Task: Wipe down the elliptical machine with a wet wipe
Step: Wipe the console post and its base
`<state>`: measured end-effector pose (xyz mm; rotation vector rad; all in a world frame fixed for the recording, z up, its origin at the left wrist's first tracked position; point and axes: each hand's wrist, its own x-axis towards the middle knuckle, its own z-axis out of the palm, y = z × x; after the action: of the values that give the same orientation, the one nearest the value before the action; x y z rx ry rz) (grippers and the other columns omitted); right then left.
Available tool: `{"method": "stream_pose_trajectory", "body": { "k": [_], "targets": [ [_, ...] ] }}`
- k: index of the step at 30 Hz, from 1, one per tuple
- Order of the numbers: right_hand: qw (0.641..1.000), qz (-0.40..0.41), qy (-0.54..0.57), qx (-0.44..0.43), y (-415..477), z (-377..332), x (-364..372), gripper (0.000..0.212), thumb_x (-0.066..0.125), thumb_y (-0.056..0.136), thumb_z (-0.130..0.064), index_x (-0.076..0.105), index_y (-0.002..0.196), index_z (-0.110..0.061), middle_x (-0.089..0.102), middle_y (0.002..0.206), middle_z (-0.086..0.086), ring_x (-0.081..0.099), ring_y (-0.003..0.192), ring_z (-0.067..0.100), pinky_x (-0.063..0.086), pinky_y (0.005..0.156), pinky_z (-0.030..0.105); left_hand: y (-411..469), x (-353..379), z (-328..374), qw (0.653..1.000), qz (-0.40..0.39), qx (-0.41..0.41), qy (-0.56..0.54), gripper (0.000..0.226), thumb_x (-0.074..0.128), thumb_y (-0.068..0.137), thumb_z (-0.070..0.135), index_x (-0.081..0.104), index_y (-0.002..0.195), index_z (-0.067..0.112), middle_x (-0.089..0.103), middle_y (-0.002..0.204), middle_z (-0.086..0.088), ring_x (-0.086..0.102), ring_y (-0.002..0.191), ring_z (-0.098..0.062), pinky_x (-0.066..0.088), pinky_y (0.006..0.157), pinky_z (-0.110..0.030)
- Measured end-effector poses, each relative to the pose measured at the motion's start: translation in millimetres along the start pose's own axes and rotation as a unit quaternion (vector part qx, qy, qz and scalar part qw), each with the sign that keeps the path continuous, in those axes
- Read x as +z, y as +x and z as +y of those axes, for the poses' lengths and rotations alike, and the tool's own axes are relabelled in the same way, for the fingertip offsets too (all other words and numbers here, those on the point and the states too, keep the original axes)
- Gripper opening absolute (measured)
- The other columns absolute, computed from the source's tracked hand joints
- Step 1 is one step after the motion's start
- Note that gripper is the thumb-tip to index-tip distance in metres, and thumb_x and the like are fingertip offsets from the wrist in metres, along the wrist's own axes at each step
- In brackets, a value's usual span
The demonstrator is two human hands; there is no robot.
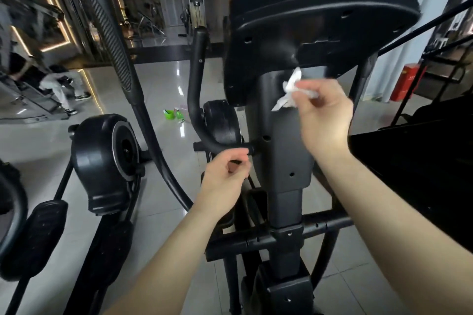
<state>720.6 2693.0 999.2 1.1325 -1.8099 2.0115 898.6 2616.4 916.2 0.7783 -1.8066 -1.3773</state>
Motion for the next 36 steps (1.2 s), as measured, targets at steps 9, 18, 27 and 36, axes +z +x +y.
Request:
{"method": "stream_pose_trajectory", "body": {
  "k": [9,18,27,36],
  "targets": [
    [0.954,0.031,-0.204,-0.216,-45.2,39.9,42.1,0.017,0.068,0.096,-0.002,0.078,0.102,-0.014,0.05,0.107,-0.023,0.049,0.104,0.014,0.047,0.088,0.025,31.3,-21.4,-7.7,0.998,-0.066,0.006,-0.001,0.025,0.065,0.095,0.016,0.071,0.107,0.037,0.072,0.102,0.009,0.069,0.093,-0.013,0.057,0.083,-0.025],
    [0.968,0.209,-0.135,-0.03,8.9,6.2,45.0,0.017,0.059,0.097,-0.009,0.073,0.107,-0.01,0.055,0.113,0.0,0.057,0.112,0.018,0.049,0.1,0.033,60.2,-22.7,15.8,0.992,-0.11,0.057,0.001,0.025,0.063,0.096,0.025,0.067,0.112,0.044,0.069,0.104,0.014,0.066,0.101,-0.006,0.051,0.088,-0.025],
    [0.967,0.173,-0.175,-0.065,8.8,2.2,38.0,0.025,0.062,0.097,-0.003,0.073,0.118,-0.01,0.056,0.113,-0.001,0.059,0.106,-0.001,0.041,0.092,0.007,70.4,-21.3,21.8,0.988,-0.119,0.09,-0.029,0.027,0.063,0.097,0.022,0.066,0.115,0.041,0.068,0.108,0.01,0.066,0.098,-0.006,0.053,0.088,-0.024],
    [0.974,0.093,-0.173,-0.114,-61.6,3.3,72.6,0.027,0.061,0.096,0.006,0.065,0.121,-0.004,0.052,0.121,-0.003,0.055,0.12,0.004,0.05,0.1,0.024,69.3,-20.1,13.3,0.991,-0.103,0.083,-0.012,0.027,0.063,0.096,0.019,0.067,0.117,0.036,0.066,0.112,0.011,0.064,0.093,-0.003,0.046,0.077,-0.012]
  ]
}}
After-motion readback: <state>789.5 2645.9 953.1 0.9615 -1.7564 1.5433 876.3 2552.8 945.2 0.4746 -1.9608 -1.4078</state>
